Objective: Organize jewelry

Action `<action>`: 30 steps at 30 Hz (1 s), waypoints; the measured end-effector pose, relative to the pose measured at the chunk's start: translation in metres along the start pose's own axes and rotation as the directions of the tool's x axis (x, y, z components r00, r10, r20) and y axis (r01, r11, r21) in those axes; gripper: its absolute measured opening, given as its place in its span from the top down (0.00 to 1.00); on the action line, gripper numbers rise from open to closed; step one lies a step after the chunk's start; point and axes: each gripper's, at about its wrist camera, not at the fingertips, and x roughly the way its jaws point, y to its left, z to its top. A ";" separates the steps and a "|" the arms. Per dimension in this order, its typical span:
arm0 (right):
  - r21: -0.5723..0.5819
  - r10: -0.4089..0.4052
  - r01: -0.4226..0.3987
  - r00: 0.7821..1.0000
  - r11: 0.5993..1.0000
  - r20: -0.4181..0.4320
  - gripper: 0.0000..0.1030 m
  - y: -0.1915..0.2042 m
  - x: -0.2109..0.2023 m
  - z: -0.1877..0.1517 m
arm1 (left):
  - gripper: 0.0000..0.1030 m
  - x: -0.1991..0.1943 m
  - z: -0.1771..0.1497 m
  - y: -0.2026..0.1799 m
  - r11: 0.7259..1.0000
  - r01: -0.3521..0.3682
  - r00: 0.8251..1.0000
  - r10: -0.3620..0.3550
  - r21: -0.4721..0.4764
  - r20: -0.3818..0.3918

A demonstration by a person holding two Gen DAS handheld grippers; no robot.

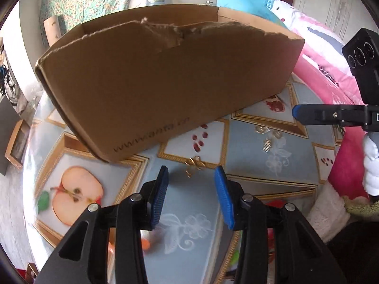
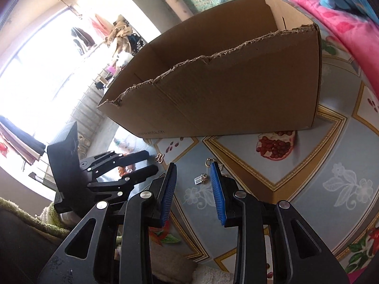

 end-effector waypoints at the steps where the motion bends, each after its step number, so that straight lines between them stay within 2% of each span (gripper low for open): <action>1: 0.001 0.001 -0.001 1.000 1.000 0.000 0.71 -0.001 0.001 0.002 | 0.62 0.001 0.001 0.001 1.000 -0.003 1.000 0.003 0.007 -0.001; 7: 0.036 0.018 -0.017 1.000 0.999 -0.014 0.71 -0.009 0.007 -0.005 | 0.62 0.007 0.004 -0.005 0.995 -0.025 1.000 0.025 0.098 0.006; 13: 0.043 0.025 -0.024 0.999 0.999 -0.027 0.71 -0.012 0.013 -0.006 | 0.64 0.015 0.012 -0.009 0.993 -0.006 1.000 0.005 0.116 0.008; 16: 0.048 0.023 -0.022 0.999 0.999 -0.026 0.71 -0.014 0.012 -0.005 | 0.70 0.018 0.015 -0.011 0.992 0.000 1.000 -0.001 0.127 0.012; 21: 0.054 0.016 -0.015 1.000 0.998 -0.024 0.71 -0.015 0.010 -0.007 | 0.90 0.020 0.016 -0.021 0.987 -0.025 1.000 0.022 0.158 0.020; 24: 0.055 0.012 -0.011 1.000 0.998 -0.019 0.71 -0.013 0.010 -0.007 | 0.90 0.021 0.015 -0.028 0.985 -0.050 0.999 0.047 0.165 0.026; 29: 0.049 0.005 -0.004 1.000 0.999 -0.013 0.71 -0.009 0.009 -0.010 | 0.90 0.019 0.011 -0.030 0.987 -0.054 0.998 0.050 0.149 0.030; 30: 0.047 0.004 -0.003 1.000 0.999 -0.012 0.71 -0.007 0.009 -0.010 | 0.96 0.018 0.010 -0.030 0.987 -0.057 0.998 0.052 0.150 0.033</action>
